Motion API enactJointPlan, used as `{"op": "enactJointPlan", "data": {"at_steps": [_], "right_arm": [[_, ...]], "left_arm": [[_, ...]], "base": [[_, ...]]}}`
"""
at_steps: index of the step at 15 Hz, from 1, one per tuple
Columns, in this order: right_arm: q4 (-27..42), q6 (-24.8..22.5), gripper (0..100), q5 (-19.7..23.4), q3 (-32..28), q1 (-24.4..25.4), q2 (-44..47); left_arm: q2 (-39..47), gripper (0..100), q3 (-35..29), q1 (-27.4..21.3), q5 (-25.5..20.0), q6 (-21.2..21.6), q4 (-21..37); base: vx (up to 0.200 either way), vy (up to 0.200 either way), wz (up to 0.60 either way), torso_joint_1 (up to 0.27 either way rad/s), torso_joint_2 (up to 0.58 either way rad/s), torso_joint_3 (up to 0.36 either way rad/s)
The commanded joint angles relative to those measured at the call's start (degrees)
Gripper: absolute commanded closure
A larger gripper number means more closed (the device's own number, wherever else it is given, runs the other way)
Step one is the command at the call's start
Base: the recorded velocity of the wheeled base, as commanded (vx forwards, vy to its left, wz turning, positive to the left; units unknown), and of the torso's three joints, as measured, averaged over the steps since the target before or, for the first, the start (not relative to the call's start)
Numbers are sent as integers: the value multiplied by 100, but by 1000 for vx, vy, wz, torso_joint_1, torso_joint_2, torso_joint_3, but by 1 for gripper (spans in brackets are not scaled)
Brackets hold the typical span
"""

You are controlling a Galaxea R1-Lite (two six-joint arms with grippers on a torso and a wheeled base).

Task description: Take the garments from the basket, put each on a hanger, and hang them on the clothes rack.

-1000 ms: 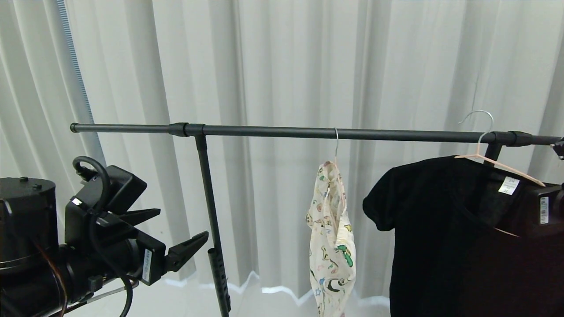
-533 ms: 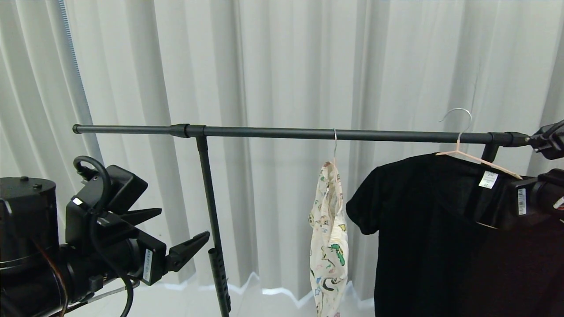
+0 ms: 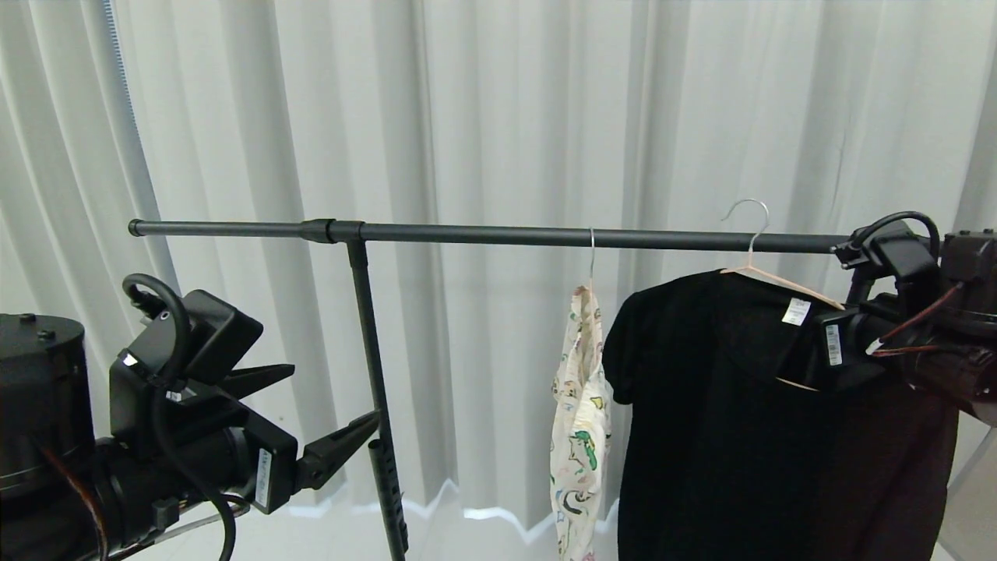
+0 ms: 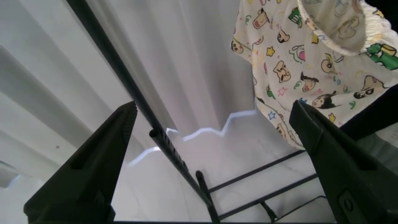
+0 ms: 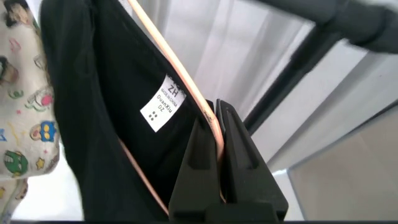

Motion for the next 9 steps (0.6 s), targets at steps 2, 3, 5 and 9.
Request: {"op": "enactJointPlan", "data": {"at_steps": [2, 3, 5, 9], "right_arm": [[-18, -1, 100, -14, 9, 30, 213], [-18, 7, 100, -14, 1, 30, 266], [-132, 7, 100, -67, 1, 74, 380], [-246, 7, 100, -129, 1, 136, 485]], "left_arm": [[-5, 0, -3, -15, 4, 1, -1], [4, 0, -3, -15, 4, 1, -1], [4, 0, -3, -24, 4, 1, -1], [4, 0, -3, -33, 4, 1, -1]], "base": [[0, 0, 0, 0, 0, 0], [0, 0, 0, 0, 0, 0], [0, 0, 0, 0, 0, 0], [0, 0, 0, 0, 0, 0]]}}
